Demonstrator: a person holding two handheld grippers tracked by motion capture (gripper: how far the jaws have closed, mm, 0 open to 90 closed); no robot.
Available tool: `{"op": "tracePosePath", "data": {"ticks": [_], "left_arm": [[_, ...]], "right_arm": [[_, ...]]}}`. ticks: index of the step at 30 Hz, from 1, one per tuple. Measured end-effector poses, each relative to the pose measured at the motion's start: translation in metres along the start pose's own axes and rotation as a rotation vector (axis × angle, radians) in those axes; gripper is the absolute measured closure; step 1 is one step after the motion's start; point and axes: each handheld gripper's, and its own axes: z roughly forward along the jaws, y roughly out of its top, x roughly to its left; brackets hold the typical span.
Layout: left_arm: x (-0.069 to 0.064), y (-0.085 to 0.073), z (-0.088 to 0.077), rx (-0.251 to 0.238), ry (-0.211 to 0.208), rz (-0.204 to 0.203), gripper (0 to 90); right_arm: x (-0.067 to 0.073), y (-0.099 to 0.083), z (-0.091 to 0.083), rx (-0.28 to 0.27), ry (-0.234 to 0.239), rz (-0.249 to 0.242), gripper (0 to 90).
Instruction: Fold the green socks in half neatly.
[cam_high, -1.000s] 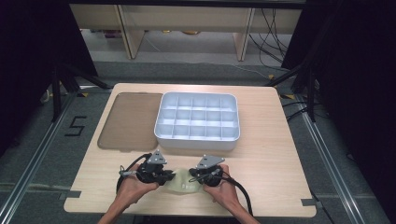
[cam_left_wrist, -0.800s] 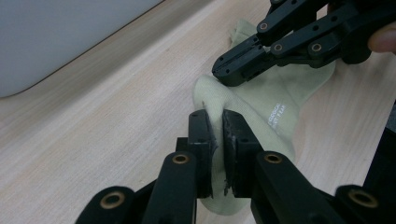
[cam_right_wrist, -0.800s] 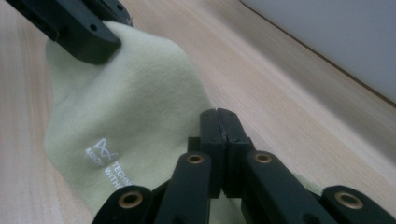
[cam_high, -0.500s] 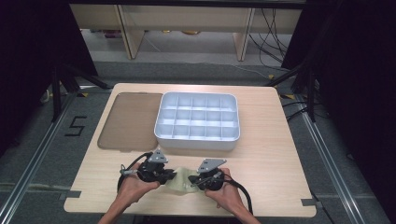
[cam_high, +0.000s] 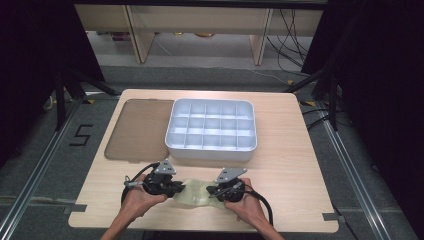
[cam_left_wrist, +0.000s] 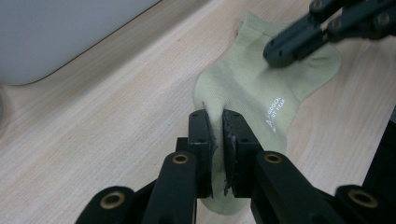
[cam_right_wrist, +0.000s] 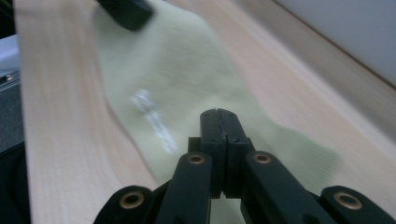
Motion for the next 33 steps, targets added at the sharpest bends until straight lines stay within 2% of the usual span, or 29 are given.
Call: {"op": "tracePosePath", "data": {"ticks": [1,2,3,6,8,9,11,12,14,16,17,19,20,21,22,23,26,27,28,32,33], "left_arm": [[0.0,0.0,0.0,0.0,0.0,0.0,82.3],[-0.001,0.0,-0.001,-0.004,-0.004,-0.012,82.3],[-0.001,0.0,-0.002,-0.001,-0.006,-0.006,82.2],[-0.001,0.001,-0.002,-0.001,-0.005,-0.007,82.2],[-0.001,0.002,-0.002,-0.003,-0.007,0.004,82.2],[-0.001,0.003,-0.001,-0.007,-0.005,0.002,82.2],[-0.003,0.004,-0.001,-0.006,-0.02,-0.008,82.1],[-0.003,0.004,-0.001,-0.006,-0.02,-0.008,82.1],[-0.006,0.007,0.001,-0.023,-0.045,-0.011,82.0],[-0.01,0.011,0.003,-0.027,-0.062,-0.001,82.0],[-0.014,0.013,0.006,-0.039,-0.067,-0.015,81.9],[-0.017,0.015,0.008,-0.044,-0.072,-0.015,81.9],[-0.018,0.018,0.009,-0.037,-0.072,0.003,81.9],[-0.02,0.023,0.012,-0.04,-0.085,0.013,82.0],[-0.02,0.023,0.012,-0.04,-0.085,0.013,82.0],[-0.022,0.025,0.015,-0.05,-0.089,-0.008,82.0],[-0.024,0.034,0.023,-0.053,-0.107,-0.003,82.0],[-0.026,0.035,0.025,-0.052,-0.108,-0.016,82.0],[-0.026,0.036,0.026,-0.05,-0.111,-0.003,82.0],[-0.029,0.038,0.031,-0.04,-0.114,0.006,82.0],[-0.03,0.038,0.031,-0.038,-0.114,-0.004,82.0]], "right_arm": [[-0.003,-0.001,-0.004,-0.004,0.0,0.017,90.0],[-0.007,-0.002,-0.007,-0.007,-0.015,0.014,90.0],[-0.01,-0.003,-0.011,-0.009,-0.017,0.02,90.0],[-0.015,-0.006,-0.017,0.006,-0.008,0.029,90.0],[-0.015,-0.008,-0.017,0.022,-0.01,0.025,90.0],[-0.015,-0.012,-0.012,0.049,-0.003,0.019,90.0],[-0.013,-0.014,-0.008,0.06,0.003,0.032,90.0],[-0.012,-0.014,-0.006,0.05,0.001,0.022,90.0],[-0.012,-0.014,-0.005,0.046,0.002,0.018,90.0],[-0.012,-0.014,-0.005,0.046,0.004,0.021,90.0],[-0.012,-0.013,-0.005,0.048,0.014,0.034,90.0],[-0.012,-0.014,-0.005,0.046,0.015,0.036,90.0],[-0.012,-0.014,-0.004,0.043,0.008,0.025,90.0],[-0.011,-0.013,-0.004,0.058,0.027,0.039,90.0],[-0.011,-0.013,-0.004,0.058,0.027,0.039,90.0],[-0.011,-0.013,-0.004,0.055,0.03,0.04,90.0],[-0.013,-0.013,-0.004,0.054,0.045,0.041,90.0],[-0.013,-0.013,-0.004,0.055,0.053,0.049,90.0],[-0.013,-0.013,-0.004,0.054,0.058,0.05,90.0],[-0.016,-0.012,-0.006,0.041,0.062,0.061,89.5],[-0.018,-0.011,-0.009,0.03,0.063,0.07,89.4]]}}
